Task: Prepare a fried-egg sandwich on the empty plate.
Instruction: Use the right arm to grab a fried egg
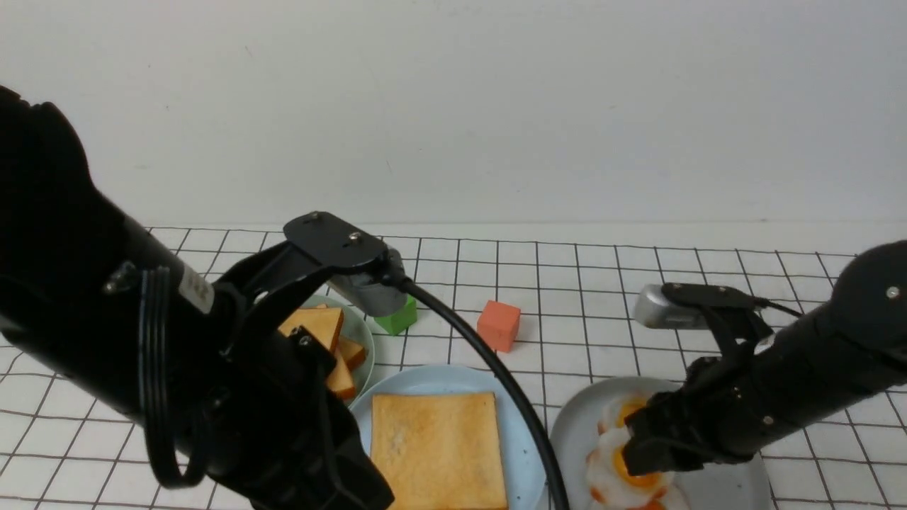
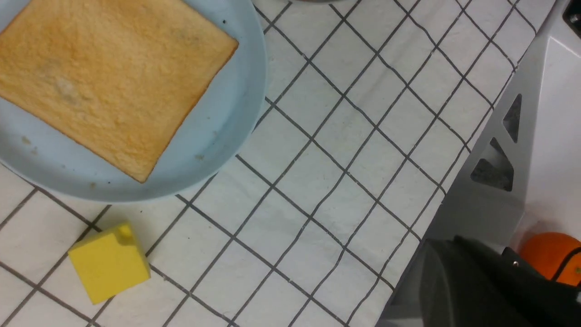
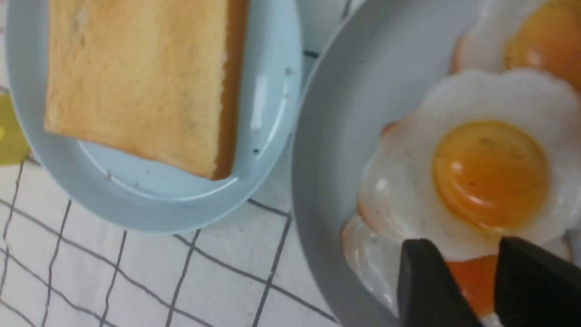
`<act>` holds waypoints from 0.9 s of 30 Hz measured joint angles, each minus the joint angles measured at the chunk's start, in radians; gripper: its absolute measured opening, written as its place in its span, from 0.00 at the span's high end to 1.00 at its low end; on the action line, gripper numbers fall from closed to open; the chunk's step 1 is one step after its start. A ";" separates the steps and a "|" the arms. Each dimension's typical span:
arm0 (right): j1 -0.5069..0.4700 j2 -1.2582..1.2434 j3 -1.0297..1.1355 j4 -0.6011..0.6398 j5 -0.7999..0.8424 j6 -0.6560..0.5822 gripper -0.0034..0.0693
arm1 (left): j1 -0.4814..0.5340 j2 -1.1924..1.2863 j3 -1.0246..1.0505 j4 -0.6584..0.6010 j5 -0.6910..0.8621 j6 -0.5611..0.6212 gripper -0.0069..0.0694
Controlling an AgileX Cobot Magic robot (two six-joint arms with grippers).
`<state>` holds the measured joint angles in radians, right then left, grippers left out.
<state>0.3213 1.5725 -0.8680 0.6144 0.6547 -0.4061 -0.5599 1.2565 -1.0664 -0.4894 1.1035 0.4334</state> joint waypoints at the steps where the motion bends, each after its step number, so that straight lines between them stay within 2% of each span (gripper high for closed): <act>1: 0.034 0.000 -0.034 -0.042 0.013 0.038 0.48 | 0.000 0.000 0.000 0.000 0.000 -0.001 0.93; 4: 0.096 0.005 -0.097 -0.154 0.039 0.180 0.42 | 0.000 0.000 0.000 0.000 0.000 -0.002 0.93; 6: 0.119 0.018 -0.143 -0.240 0.066 0.327 0.41 | 0.000 0.000 0.000 -0.001 0.000 -0.002 0.93; 7: 0.121 0.031 -0.169 -0.290 0.081 0.434 0.40 | 0.000 0.000 0.000 -0.001 0.004 -0.002 0.93; 11: 0.092 0.056 -0.189 -0.366 0.121 0.618 0.40 | 0.000 0.000 0.000 -0.001 0.024 -0.002 0.93; 15: 0.025 0.061 -0.174 -0.345 0.160 0.645 0.41 | 0.000 0.000 0.000 -0.001 0.038 -0.002 0.92; 19: -0.047 0.061 -0.096 -0.236 0.125 0.630 0.43 | 0.000 0.000 0.000 -0.001 0.038 -0.002 0.92; 20: -0.063 0.061 -0.056 -0.188 0.101 0.598 0.44 | 0.000 0.000 0.000 -0.001 0.038 -0.002 0.92; 21: -0.069 0.061 -0.027 -0.138 0.072 0.517 0.45 | 0.000 0.000 0.000 -0.001 0.038 -0.002 0.92; 22: -0.069 0.061 -0.020 -0.130 0.061 0.463 0.46 | 0.000 0.000 0.000 -0.001 0.038 -0.002 0.92; 25: -0.043 0.061 -0.012 -0.140 0.042 0.081 0.51 | 0.000 0.000 0.000 -0.001 0.034 -0.002 0.92; 27: -0.022 0.061 -0.012 -0.206 0.067 -0.213 0.55 | 0.000 0.000 0.000 -0.001 0.034 -0.002 0.92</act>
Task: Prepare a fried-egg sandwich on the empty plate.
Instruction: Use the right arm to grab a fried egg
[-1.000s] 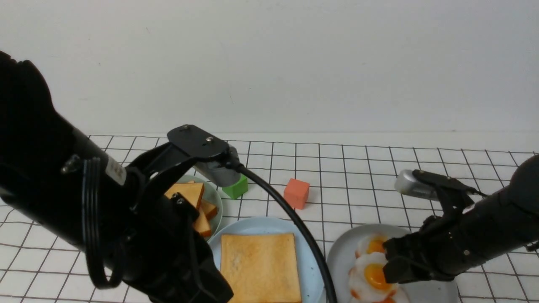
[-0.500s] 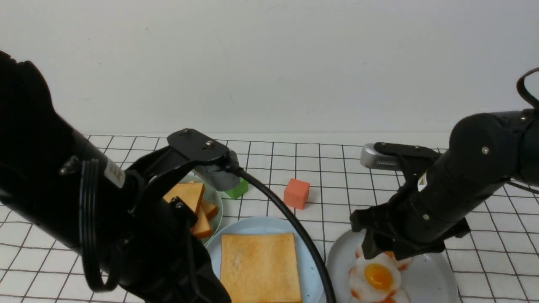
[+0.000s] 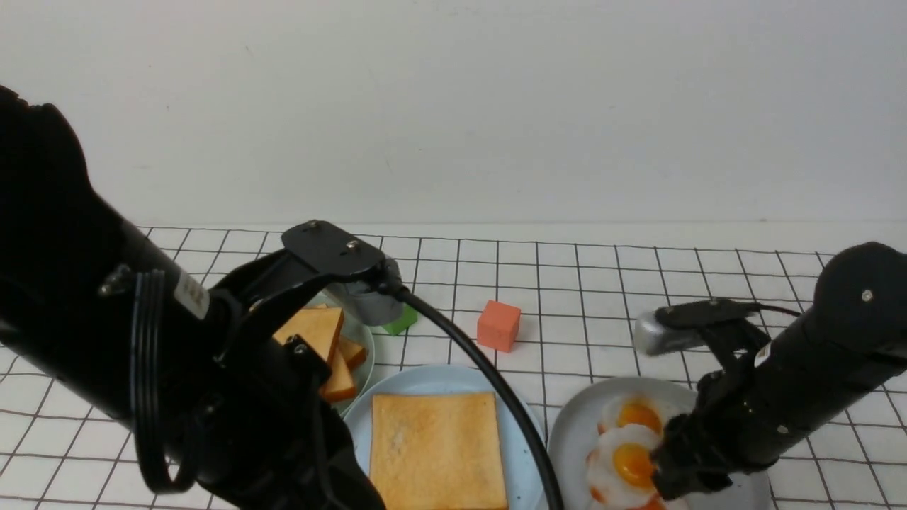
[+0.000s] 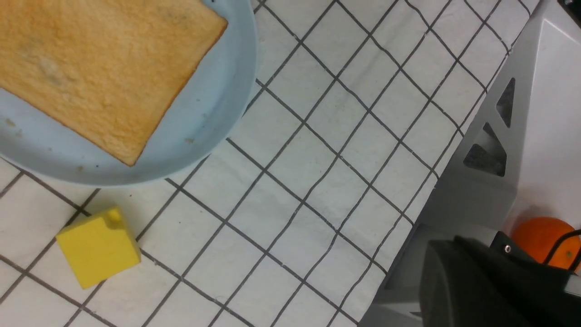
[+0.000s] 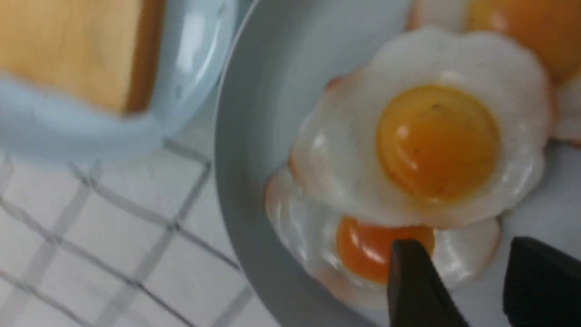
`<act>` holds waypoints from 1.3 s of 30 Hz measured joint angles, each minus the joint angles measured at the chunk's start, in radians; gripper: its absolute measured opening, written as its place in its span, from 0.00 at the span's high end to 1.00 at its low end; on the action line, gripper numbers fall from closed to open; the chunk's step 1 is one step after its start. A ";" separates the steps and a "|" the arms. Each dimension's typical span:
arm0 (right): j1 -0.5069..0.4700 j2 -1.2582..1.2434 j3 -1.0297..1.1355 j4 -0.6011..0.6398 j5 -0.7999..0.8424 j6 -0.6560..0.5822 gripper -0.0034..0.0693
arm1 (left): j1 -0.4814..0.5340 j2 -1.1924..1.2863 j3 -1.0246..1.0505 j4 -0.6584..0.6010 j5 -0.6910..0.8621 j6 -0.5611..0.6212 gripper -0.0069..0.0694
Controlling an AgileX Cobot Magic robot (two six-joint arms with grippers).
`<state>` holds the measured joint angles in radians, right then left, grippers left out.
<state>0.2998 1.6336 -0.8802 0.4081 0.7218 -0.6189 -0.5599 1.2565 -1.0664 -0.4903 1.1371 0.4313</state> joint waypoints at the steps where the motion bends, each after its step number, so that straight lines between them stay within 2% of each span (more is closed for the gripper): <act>1: 0.014 0.000 0.000 -0.051 0.036 -0.193 0.58 | 0.000 0.000 0.000 0.001 0.000 0.001 0.92; 2: 0.023 0.000 0.000 -0.085 0.070 -0.338 0.59 | 0.000 0.000 0.000 0.002 0.000 0.001 0.92; 3: 0.025 0.000 0.001 -0.089 0.076 -0.364 0.60 | 0.000 0.000 0.000 0.002 0.000 0.002 0.92; 4: 0.033 0.000 0.001 -0.109 0.108 -0.549 0.62 | 0.000 0.000 0.000 0.002 0.000 0.003 0.92; 8: 0.037 0.000 0.001 -0.086 0.077 -0.721 0.63 | 0.000 0.000 0.000 0.014 0.001 0.003 0.92; 17: 0.039 0.000 0.001 -0.044 0.020 -0.881 0.60 | 0.000 0.000 0.000 0.019 -0.025 0.003 0.91; 24: 0.061 0.000 0.001 -0.061 0.029 -0.881 0.60 | 0.000 0.000 0.000 0.014 -0.023 0.003 0.91; 27: 0.067 0.000 0.001 -0.045 0.030 -0.720 0.60 | 0.000 0.000 0.000 0.014 -0.003 0.003 0.90; 29: 0.068 0.000 -0.006 -0.018 0.035 -0.525 0.60 | 0.000 0.000 0.000 0.014 0.006 0.003 0.90; 31: 0.068 0.000 -0.037 0.006 0.043 -0.279 0.60 | 0.000 0.000 0.000 0.014 0.008 0.003 0.90; 39: 0.016 0.000 -0.135 0.011 0.045 0.504 0.60 | 0.000 0.000 0.000 0.010 0.008 0.003 0.89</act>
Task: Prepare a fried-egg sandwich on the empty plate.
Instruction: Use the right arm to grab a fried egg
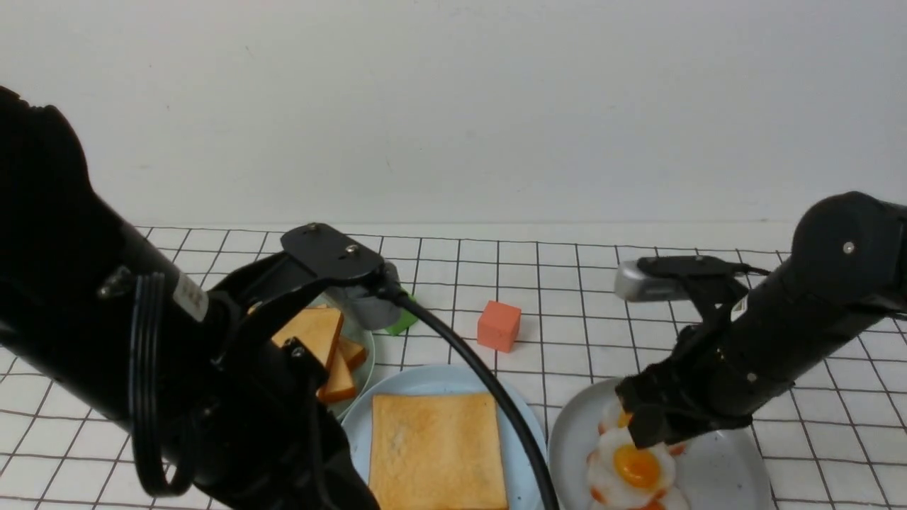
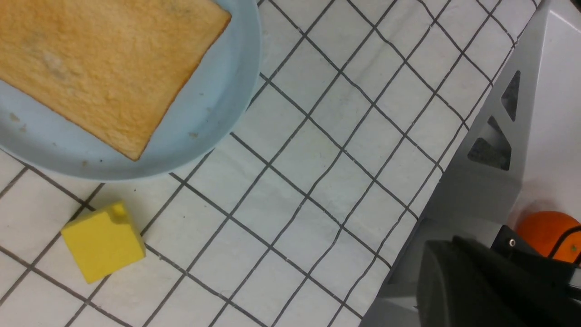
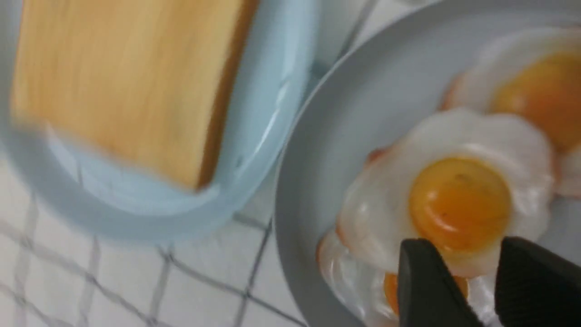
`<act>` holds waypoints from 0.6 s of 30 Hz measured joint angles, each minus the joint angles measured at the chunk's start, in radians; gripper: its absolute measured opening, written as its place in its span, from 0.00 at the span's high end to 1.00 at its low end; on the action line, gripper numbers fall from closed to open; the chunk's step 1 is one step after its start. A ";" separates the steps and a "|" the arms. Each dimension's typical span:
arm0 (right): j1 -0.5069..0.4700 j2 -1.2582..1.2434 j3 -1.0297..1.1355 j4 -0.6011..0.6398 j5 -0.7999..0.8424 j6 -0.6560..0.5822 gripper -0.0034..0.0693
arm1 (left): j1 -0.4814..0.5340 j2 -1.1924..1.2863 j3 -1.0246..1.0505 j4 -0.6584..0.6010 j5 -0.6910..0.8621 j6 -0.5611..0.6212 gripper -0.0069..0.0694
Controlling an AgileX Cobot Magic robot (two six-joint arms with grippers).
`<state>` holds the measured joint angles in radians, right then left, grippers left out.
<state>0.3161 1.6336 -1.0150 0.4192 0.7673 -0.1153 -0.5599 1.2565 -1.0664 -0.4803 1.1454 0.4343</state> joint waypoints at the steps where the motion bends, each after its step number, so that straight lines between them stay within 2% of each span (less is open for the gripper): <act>1: -0.010 0.000 -0.002 -0.009 0.000 0.069 0.59 | 0.000 0.000 0.000 -0.003 0.000 0.000 0.89; 4: -0.031 0.006 -0.004 -0.033 0.011 0.172 0.54 | 0.000 0.000 0.000 -0.019 -0.001 0.000 0.89; 7: -0.047 0.023 -0.004 -0.045 0.015 0.197 0.49 | 0.000 0.000 0.000 -0.036 -0.008 0.000 0.88; 11: -0.071 0.062 -0.005 -0.045 -0.008 0.200 0.47 | 0.000 0.000 0.000 -0.051 -0.015 0.003 0.88; 16: -0.076 0.105 -0.005 -0.036 -0.054 0.150 0.47 | 0.000 0.000 0.000 -0.056 -0.016 0.004 0.87; 18: -0.076 0.120 -0.006 -0.029 -0.069 0.044 0.47 | 0.000 0.000 0.000 -0.057 -0.016 0.004 0.87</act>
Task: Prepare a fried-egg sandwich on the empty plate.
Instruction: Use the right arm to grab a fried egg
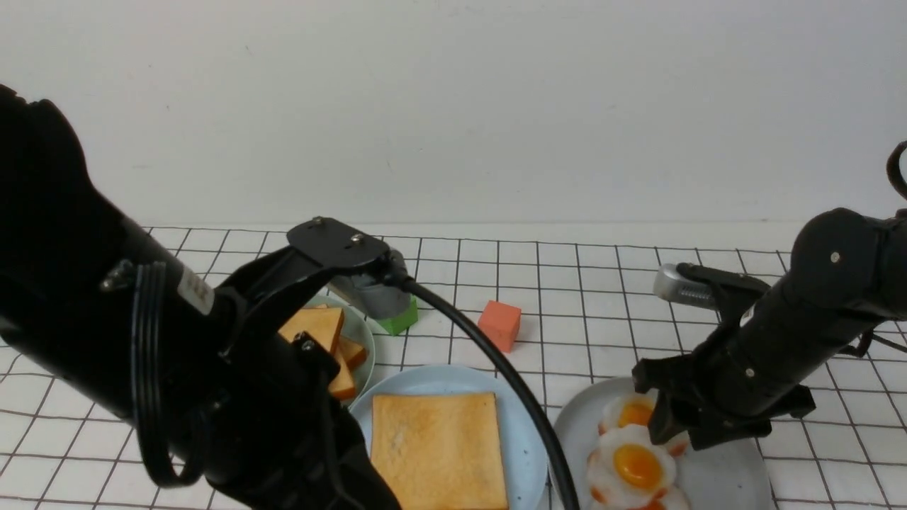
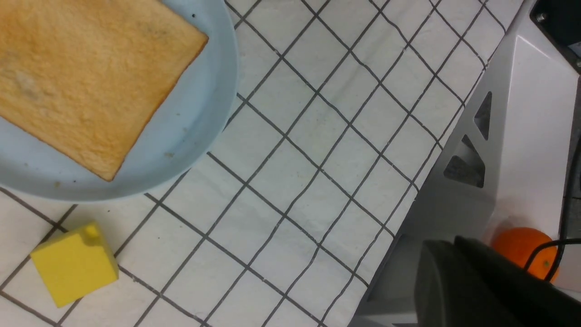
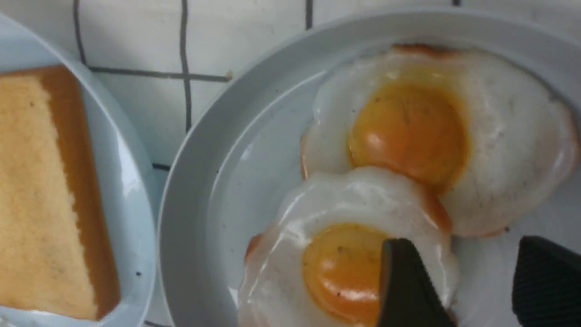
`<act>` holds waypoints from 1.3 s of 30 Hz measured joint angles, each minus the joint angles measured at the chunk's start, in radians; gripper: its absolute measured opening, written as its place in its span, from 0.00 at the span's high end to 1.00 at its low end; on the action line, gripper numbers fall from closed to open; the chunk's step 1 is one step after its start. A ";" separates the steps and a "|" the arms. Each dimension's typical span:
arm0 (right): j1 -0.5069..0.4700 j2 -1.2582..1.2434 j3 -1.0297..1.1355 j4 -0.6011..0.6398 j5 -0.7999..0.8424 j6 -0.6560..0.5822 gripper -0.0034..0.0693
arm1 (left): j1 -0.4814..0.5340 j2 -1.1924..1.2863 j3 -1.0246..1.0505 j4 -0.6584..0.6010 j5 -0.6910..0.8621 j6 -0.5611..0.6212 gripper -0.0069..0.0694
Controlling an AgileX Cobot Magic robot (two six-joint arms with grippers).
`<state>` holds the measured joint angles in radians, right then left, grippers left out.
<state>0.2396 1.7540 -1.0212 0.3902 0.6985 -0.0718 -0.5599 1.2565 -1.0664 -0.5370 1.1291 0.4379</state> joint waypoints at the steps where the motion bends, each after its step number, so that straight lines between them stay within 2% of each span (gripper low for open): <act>1: 0.000 0.001 -0.003 -0.002 0.000 -0.035 0.47 | 0.000 0.000 0.000 0.000 0.000 0.000 0.87; 5: 0.000 0.001 -0.033 -0.020 0.003 -0.141 0.47 | 0.000 0.000 0.000 0.000 0.000 0.000 0.86; 11: 0.000 0.026 -0.068 0.000 0.025 -0.147 0.47 | 0.000 0.000 0.000 0.000 0.000 0.000 0.86; 17: 0.000 0.083 -0.069 0.019 0.130 -0.034 0.47 | 0.000 0.000 0.000 0.000 0.014 0.000 0.85; 23: 0.000 0.092 -0.069 0.031 0.139 0.072 0.44 | 0.000 0.000 0.000 0.000 0.016 0.008 0.84; 29: -0.002 0.123 -0.070 0.093 0.141 0.092 0.44 | 0.000 0.000 0.000 0.000 0.016 0.012 0.83; 34: -0.007 0.137 -0.073 0.144 0.142 0.093 0.47 | 0.000 0.000 0.000 0.000 0.016 0.012 0.82; 39: -0.012 0.137 -0.073 0.147 0.142 0.093 0.61 | 0.000 0.000 0.000 0.000 0.016 0.012 0.82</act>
<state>0.2276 1.8912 -1.0945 0.5372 0.8403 0.0210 -0.5599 1.2565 -1.0664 -0.5370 1.1449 0.4501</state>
